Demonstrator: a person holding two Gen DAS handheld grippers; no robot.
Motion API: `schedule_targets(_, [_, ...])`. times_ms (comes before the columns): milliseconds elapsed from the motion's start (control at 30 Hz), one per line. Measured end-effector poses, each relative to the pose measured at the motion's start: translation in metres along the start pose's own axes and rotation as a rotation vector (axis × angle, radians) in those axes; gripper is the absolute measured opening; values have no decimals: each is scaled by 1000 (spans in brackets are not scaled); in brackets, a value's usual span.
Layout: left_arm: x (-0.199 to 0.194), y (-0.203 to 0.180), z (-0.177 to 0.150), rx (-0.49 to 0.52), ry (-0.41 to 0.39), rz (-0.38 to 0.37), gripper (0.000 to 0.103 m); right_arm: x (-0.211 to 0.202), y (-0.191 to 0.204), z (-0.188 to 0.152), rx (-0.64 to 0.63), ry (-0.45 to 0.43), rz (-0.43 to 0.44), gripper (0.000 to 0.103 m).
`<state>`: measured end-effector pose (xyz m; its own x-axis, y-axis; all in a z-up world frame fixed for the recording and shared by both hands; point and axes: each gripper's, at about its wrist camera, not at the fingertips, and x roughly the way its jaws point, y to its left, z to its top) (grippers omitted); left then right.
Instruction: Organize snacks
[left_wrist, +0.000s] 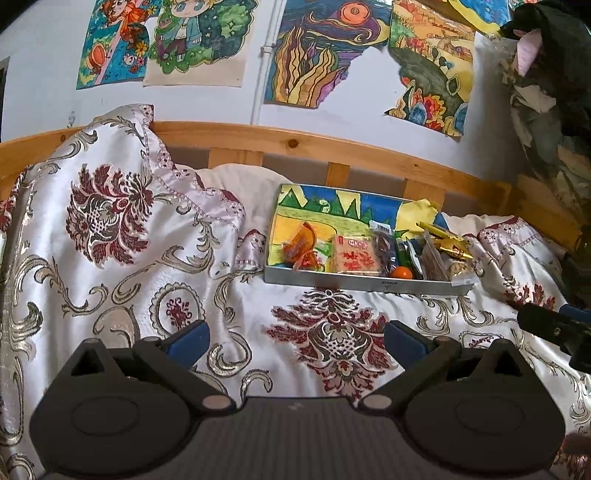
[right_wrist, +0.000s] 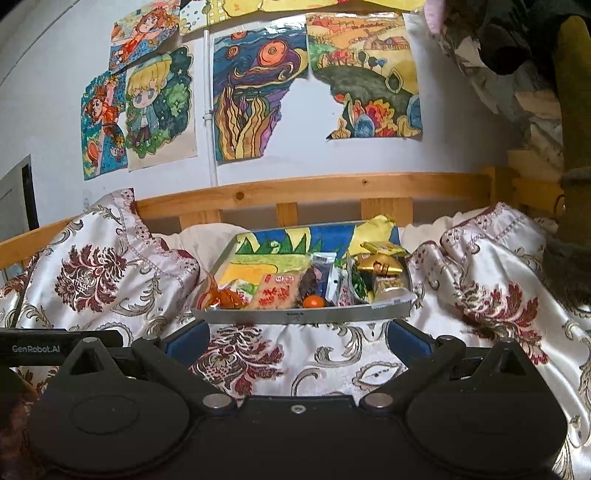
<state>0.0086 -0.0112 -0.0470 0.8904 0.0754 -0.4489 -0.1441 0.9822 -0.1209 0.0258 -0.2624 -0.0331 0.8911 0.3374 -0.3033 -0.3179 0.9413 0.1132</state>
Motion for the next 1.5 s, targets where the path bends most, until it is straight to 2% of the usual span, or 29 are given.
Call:
schedule_targets(500, [-1, -3, -9, 12, 27, -10, 102, 14, 2, -13, -1, 80, -7, 102])
schedule_targets(1500, [0, -3, -11, 7, 46, -16, 102, 15, 5, -15, -3, 90, 1, 102])
